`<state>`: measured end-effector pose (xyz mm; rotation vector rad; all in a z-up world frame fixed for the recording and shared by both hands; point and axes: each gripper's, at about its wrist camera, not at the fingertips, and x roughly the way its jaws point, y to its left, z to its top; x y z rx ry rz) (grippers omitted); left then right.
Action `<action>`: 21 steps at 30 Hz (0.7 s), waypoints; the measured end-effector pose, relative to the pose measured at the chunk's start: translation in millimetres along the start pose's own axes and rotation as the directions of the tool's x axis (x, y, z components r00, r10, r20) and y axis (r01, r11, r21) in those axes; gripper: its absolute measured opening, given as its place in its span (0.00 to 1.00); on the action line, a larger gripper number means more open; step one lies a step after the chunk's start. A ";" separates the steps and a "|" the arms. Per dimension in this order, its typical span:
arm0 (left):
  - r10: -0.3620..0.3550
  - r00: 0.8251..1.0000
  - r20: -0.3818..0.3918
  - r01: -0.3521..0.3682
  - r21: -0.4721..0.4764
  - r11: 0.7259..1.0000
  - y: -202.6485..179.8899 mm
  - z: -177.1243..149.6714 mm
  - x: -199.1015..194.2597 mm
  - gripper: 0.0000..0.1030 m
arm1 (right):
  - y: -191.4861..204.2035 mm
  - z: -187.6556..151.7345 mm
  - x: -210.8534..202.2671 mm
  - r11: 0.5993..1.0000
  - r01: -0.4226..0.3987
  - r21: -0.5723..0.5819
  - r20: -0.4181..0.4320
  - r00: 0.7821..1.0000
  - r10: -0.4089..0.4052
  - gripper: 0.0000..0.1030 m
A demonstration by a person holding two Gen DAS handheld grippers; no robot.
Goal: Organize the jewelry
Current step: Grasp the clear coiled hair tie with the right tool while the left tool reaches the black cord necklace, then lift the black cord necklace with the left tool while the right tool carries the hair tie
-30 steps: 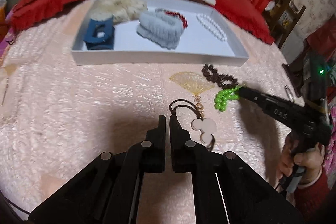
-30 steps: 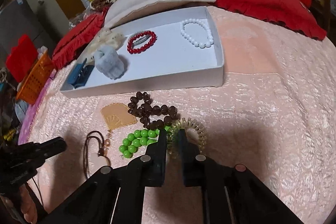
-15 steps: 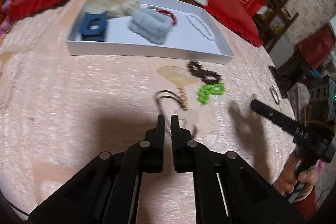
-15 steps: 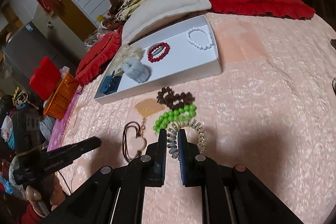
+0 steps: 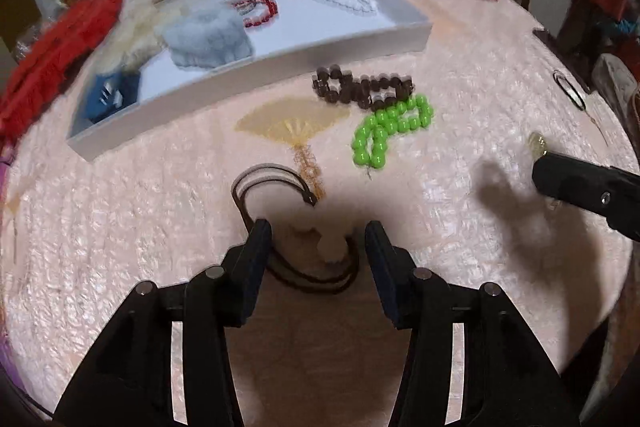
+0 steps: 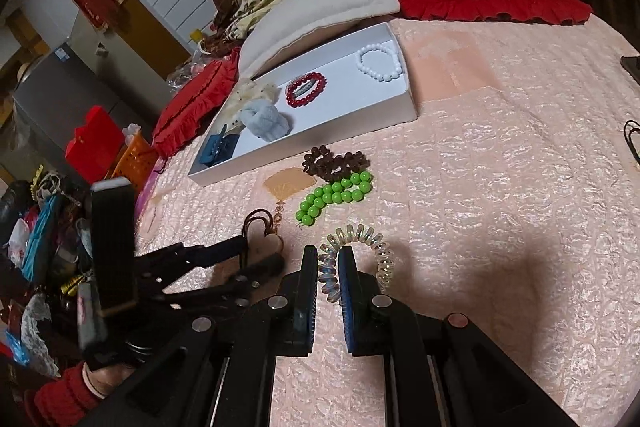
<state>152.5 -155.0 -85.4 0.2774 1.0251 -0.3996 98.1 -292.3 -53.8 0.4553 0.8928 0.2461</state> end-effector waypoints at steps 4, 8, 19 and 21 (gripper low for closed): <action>-0.035 0.999 -0.013 0.034 -0.028 0.999 3.3 -1.3 -1.5 0.15 | 4.2 -2.7 4.7 1.000 0.003 -0.005 -0.005 1.000 -0.003 0.10; -0.094 0.995 0.021 0.096 -0.098 0.991 22.5 -5.0 -24.2 0.15 | 8.6 -2.1 4.1 1.000 -0.002 -0.012 0.000 1.000 0.002 0.10; -0.193 0.967 0.166 0.234 -0.282 0.931 97.1 -20.6 -107.5 0.15 | 21.2 4.0 -3.5 0.999 -0.050 0.000 0.010 0.999 0.050 0.10; -0.185 0.966 0.180 0.232 -0.289 0.929 103.3 -20.5 -116.4 0.15 | 25.9 5.3 -5.0 0.999 -0.050 -0.011 0.011 0.999 0.050 0.10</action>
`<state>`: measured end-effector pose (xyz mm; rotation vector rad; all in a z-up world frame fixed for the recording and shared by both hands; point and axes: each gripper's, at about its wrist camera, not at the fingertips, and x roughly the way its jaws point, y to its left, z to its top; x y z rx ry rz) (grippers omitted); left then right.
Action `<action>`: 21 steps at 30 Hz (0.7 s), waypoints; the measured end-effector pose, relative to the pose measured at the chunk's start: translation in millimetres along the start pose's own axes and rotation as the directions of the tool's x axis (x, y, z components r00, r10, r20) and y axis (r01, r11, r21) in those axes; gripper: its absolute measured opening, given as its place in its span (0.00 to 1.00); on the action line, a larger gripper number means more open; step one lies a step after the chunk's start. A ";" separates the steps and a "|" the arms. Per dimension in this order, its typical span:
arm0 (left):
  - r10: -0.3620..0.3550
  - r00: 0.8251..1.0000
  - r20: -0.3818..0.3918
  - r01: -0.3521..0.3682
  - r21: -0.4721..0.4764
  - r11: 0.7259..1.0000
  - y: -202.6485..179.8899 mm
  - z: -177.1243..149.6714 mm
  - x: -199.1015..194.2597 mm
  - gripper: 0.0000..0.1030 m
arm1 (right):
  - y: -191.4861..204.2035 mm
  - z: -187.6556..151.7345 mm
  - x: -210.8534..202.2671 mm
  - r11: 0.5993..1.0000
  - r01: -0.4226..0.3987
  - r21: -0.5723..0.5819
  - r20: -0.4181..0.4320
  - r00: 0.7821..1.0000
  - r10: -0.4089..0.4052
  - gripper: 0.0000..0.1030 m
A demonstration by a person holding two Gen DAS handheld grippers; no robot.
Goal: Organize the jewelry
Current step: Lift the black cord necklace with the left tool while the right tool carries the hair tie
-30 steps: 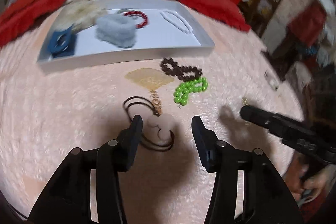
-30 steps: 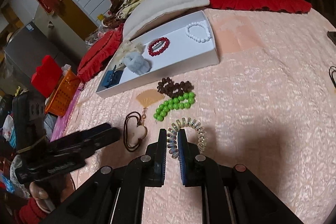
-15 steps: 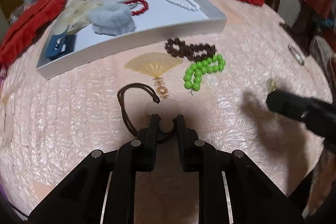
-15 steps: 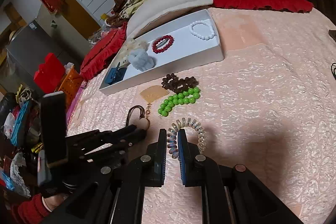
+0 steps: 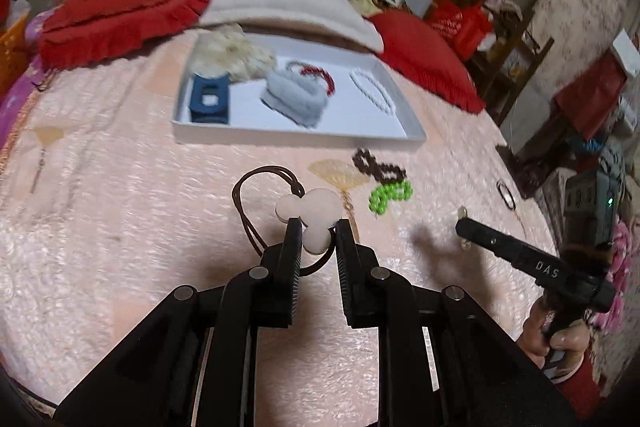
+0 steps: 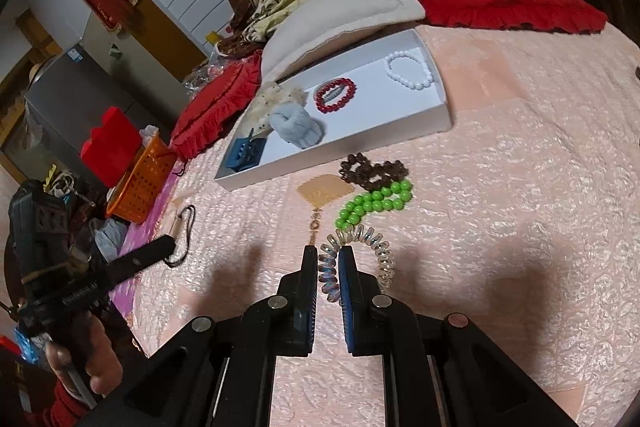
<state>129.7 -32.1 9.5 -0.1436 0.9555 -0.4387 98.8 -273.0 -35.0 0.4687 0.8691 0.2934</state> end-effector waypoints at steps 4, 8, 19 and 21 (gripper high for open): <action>0.017 1.000 0.022 -0.017 0.013 1.000 4.3 11.1 -10.7 0.15 | 10.5 8.3 -3.0 1.000 -0.007 -0.023 0.009 1.000 0.007 0.10; 0.030 0.999 0.022 -0.030 0.017 0.999 8.3 29.0 -7.9 0.15 | 17.1 29.2 -2.9 0.999 -0.005 -0.043 0.025 1.000 0.006 0.09; 0.132 0.991 -0.003 -0.131 0.074 0.989 15.4 97.8 51.3 0.15 | 7.2 116.0 54.5 0.999 0.040 -0.031 -0.005 0.999 -0.040 0.09; 0.155 0.987 -0.031 -0.153 0.077 0.985 19.9 106.0 73.1 0.15 | 2.3 125.1 69.6 0.998 0.057 -0.026 -0.022 0.998 -0.057 0.10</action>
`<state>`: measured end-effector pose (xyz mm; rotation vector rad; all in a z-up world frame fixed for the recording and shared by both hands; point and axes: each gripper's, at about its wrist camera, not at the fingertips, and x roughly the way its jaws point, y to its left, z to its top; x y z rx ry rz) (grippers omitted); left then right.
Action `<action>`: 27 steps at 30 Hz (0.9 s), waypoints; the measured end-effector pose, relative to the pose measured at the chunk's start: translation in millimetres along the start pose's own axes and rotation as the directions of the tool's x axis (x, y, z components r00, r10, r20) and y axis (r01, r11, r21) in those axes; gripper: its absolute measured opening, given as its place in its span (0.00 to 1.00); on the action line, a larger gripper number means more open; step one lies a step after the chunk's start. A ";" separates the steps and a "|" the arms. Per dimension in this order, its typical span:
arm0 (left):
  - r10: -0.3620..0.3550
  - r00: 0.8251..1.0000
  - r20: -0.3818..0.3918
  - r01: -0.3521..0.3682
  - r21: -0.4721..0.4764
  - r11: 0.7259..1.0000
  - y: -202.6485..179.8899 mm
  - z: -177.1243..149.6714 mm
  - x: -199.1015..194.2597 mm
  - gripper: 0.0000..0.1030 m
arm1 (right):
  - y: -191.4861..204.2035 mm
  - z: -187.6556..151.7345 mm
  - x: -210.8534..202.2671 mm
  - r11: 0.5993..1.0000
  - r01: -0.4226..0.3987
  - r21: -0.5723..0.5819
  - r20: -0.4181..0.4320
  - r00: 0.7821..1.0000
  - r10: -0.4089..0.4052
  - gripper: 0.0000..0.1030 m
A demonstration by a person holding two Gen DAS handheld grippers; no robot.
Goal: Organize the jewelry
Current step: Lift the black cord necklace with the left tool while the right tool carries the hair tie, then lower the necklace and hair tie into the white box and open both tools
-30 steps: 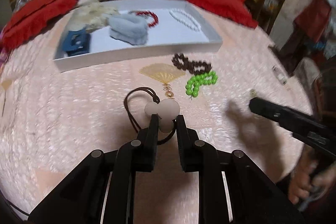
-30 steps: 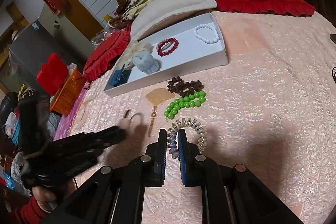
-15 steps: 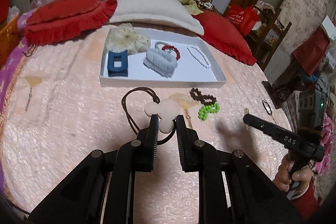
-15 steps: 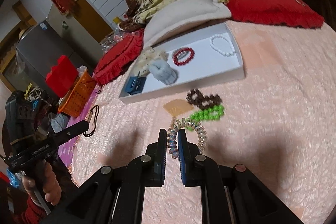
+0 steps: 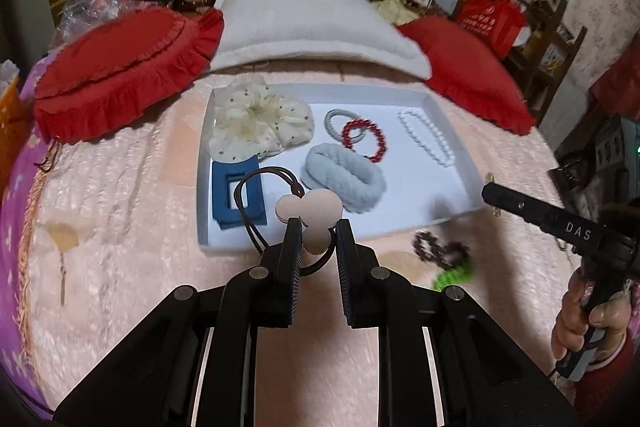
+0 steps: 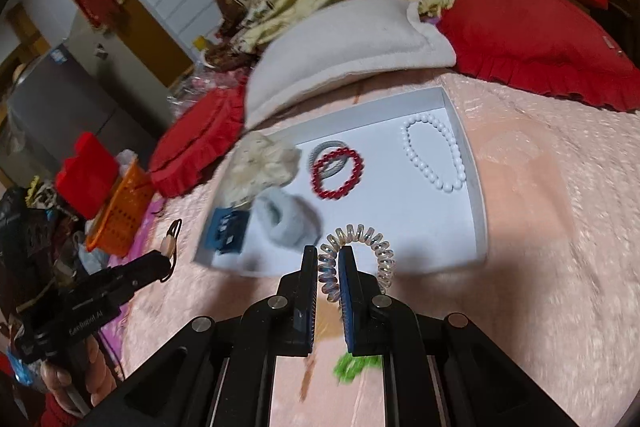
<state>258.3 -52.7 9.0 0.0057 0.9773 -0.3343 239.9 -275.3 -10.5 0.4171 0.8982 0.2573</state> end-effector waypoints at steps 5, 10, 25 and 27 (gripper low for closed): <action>0.049 0.997 -0.067 -0.049 -0.005 0.999 8.8 9.9 45.5 0.15 | -12.3 15.9 40.2 0.999 0.020 0.032 -0.050 0.999 -0.018 0.10; 0.072 0.991 -0.110 -0.075 -0.025 0.997 17.2 17.4 77.4 0.15 | -11.7 25.6 69.7 0.995 0.104 -0.002 -0.066 0.992 -0.104 0.10; -0.029 0.999 -0.013 0.028 -0.101 0.994 30.7 0.3 9.6 0.35 | -10.4 29.0 45.9 0.984 0.178 -0.009 -0.003 0.984 -0.178 0.40; -0.023 1.000 0.015 0.025 -0.103 0.994 34.2 -11.7 -8.6 0.37 | 4.2 26.9 42.8 0.986 0.164 -0.042 0.004 0.986 -0.164 0.41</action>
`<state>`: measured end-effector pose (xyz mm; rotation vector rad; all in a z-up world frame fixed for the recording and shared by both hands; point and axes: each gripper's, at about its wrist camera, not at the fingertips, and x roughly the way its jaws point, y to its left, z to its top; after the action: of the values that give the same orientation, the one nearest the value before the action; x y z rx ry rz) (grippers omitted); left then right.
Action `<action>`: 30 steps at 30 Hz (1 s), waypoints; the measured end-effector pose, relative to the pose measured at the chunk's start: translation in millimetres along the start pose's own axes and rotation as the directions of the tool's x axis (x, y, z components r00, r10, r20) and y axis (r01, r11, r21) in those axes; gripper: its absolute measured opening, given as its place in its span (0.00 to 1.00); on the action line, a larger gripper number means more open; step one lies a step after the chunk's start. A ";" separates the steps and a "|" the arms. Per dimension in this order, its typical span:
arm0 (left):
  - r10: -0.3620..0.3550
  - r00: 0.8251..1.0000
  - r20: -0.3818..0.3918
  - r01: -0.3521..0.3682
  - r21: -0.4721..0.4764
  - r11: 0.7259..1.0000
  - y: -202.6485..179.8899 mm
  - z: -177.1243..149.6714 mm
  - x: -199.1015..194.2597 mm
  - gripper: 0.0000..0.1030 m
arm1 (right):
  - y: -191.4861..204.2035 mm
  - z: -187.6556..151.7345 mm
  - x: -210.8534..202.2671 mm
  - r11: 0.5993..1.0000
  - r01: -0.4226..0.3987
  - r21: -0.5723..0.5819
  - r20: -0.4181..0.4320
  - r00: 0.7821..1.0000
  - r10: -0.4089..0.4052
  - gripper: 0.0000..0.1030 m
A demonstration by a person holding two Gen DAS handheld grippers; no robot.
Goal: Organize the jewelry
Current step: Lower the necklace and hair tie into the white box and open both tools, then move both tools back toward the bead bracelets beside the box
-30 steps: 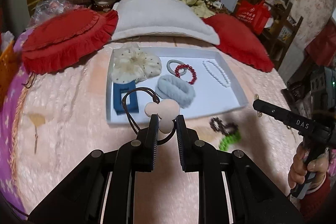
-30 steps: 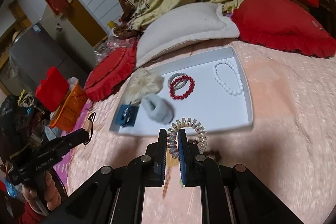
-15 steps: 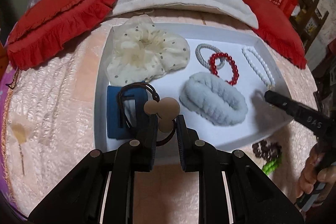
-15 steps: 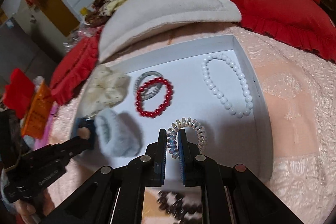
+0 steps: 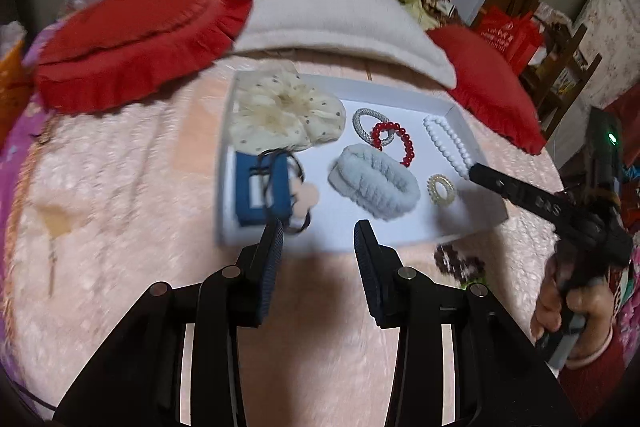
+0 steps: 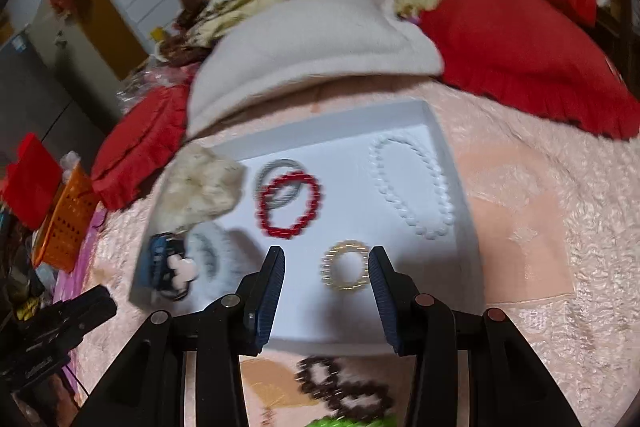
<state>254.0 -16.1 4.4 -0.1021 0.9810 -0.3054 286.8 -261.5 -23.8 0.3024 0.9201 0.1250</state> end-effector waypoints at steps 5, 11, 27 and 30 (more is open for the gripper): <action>0.029 0.998 0.048 -0.027 -0.050 0.998 15.6 -47.3 -35.7 0.46 | 50.7 -7.9 20.8 0.989 -0.044 -0.139 -0.075 0.997 0.033 0.40; 0.014 0.999 0.037 -0.010 -0.098 0.995 28.0 -89.2 -37.8 0.45 | 83.4 -9.6 61.1 0.982 -0.014 -0.190 -0.130 0.991 -0.011 0.24; 0.095 0.991 0.097 -0.087 -0.092 0.992 26.4 -108.1 -61.9 0.45 | 72.3 -7.1 23.0 0.989 -0.006 -0.147 -0.099 0.995 -0.008 0.30; 0.100 0.990 0.103 -0.090 -0.096 0.991 21.2 -111.7 -65.7 0.46 | 73.5 -23.3 18.7 0.983 0.021 -0.182 -0.108 0.993 -0.041 0.30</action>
<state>131.7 29.6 -9.7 -0.1536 0.8893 -0.1659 281.1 -182.5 -28.5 0.1133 1.0165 0.1974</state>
